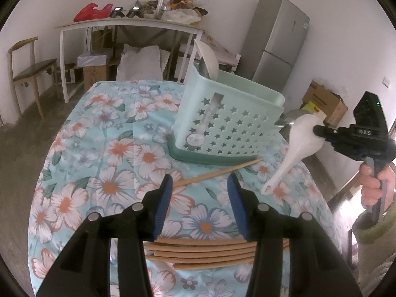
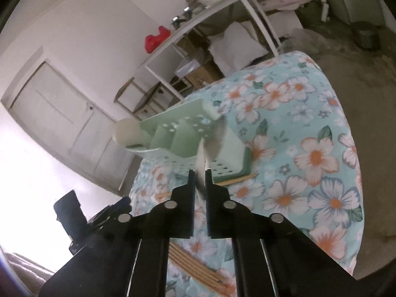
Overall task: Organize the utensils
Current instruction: 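Withdraw the open right gripper from the green holder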
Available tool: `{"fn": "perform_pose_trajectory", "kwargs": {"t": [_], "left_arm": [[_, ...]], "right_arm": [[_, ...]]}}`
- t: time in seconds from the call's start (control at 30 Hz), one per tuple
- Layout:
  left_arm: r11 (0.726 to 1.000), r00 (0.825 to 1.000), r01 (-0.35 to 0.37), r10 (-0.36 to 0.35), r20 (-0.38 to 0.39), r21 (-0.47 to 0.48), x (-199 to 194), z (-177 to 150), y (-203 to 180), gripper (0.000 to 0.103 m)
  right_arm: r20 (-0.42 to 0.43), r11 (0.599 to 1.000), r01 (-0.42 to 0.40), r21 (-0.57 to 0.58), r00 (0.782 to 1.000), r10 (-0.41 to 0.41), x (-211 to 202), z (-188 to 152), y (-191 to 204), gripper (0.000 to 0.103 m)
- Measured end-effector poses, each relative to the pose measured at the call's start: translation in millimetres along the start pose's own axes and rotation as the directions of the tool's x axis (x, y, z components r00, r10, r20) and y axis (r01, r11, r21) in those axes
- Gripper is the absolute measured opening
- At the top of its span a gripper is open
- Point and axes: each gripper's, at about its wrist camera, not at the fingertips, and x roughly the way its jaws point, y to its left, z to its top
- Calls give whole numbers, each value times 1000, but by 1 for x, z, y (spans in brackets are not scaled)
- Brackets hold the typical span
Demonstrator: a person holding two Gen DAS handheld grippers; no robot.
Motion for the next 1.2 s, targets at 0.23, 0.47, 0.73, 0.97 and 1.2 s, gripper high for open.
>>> {"fn": "perform_pose_trajectory", "kwargs": {"t": [0.23, 0.47, 0.73, 0.97, 1.2], "left_arm": [[1000, 1000, -3, 3, 6, 9, 0, -1, -2, 44], [1000, 1000, -6, 6, 11, 8, -4, 0, -3, 44], [1000, 1000, -22, 22, 19, 7, -8, 2, -2, 44], [999, 999, -32, 32, 26, 4, -9, 2, -1, 44], [999, 999, -31, 31, 21, 9, -9, 3, -1, 44]], "right_arm": [[45, 992, 20, -128, 999, -14, -14, -4, 42, 1], [180, 980, -16, -196, 982, 52, -46, 20, 72, 1], [338, 981, -44, -189, 935, 107, -65, 57, 75, 1], [347, 993, -57, -102, 934, 89, -36, 75, 47, 1], [335, 995, -1, -96, 942, 33, -3, 61, 35, 1]]}}
